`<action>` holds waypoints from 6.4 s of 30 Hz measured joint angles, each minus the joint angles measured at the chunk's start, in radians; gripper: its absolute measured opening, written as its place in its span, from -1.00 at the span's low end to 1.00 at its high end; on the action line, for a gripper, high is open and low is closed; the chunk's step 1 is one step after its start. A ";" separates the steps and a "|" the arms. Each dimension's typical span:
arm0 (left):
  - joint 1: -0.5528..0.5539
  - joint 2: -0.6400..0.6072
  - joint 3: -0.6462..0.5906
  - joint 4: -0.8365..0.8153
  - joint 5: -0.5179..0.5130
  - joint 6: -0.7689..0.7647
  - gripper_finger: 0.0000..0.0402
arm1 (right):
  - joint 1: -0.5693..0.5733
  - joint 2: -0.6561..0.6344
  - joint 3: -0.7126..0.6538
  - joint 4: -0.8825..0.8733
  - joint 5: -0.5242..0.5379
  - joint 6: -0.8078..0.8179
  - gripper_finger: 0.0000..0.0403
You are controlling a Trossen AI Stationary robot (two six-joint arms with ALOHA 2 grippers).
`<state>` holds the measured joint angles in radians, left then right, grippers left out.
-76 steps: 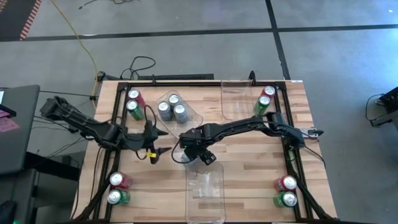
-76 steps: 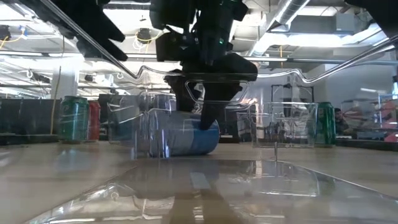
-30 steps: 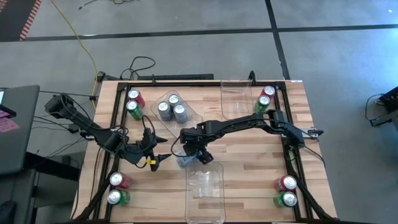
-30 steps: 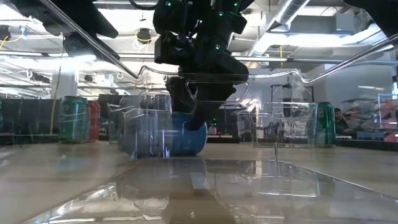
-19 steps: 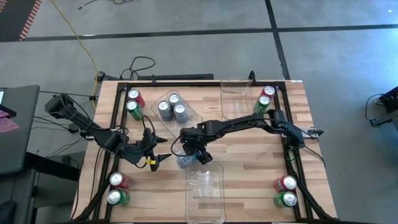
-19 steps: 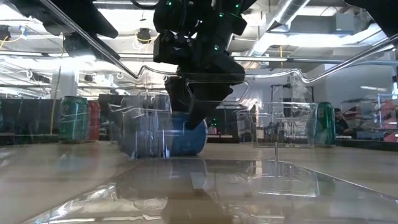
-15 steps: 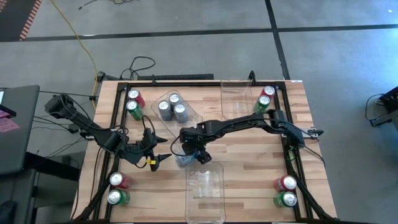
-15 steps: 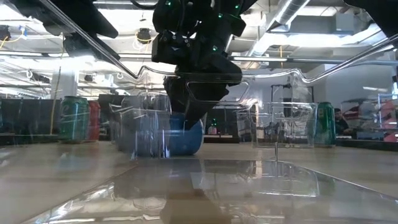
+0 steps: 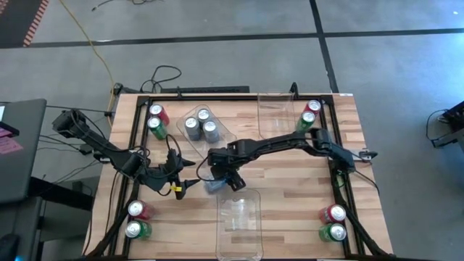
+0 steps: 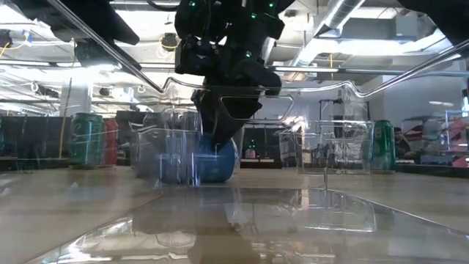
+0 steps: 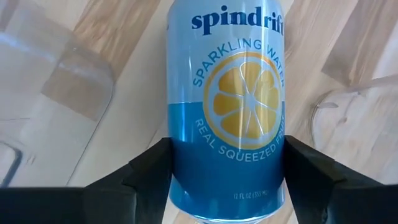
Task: Sort soda cans
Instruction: Put the blue-white soda can into the top left transparent bin
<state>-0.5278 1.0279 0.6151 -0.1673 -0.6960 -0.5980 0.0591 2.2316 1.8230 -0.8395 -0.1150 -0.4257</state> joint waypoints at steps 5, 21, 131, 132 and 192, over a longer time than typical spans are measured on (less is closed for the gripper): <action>0.000 0.000 0.000 0.000 0.000 0.000 0.66 | 0.009 -0.036 0.020 -0.028 0.005 -0.004 0.31; 0.000 0.000 0.000 0.002 -0.043 0.108 0.66 | -0.008 -0.209 0.027 0.006 0.005 0.021 0.28; 0.119 0.213 0.000 0.868 -0.066 0.876 0.67 | -0.015 -0.656 -0.754 0.982 0.111 0.354 0.55; 0.132 0.222 0.001 0.891 -0.055 0.876 0.67 | -0.013 -0.644 -0.754 0.992 0.110 0.351 0.55; 0.335 -0.012 -0.111 0.222 -0.263 0.257 0.49 | -0.031 -0.586 -0.753 1.028 0.096 0.392 0.82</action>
<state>-0.1923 1.0162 0.5038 0.0547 -0.9594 -0.3413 0.0277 1.6459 1.0702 0.1883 -0.0188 -0.0338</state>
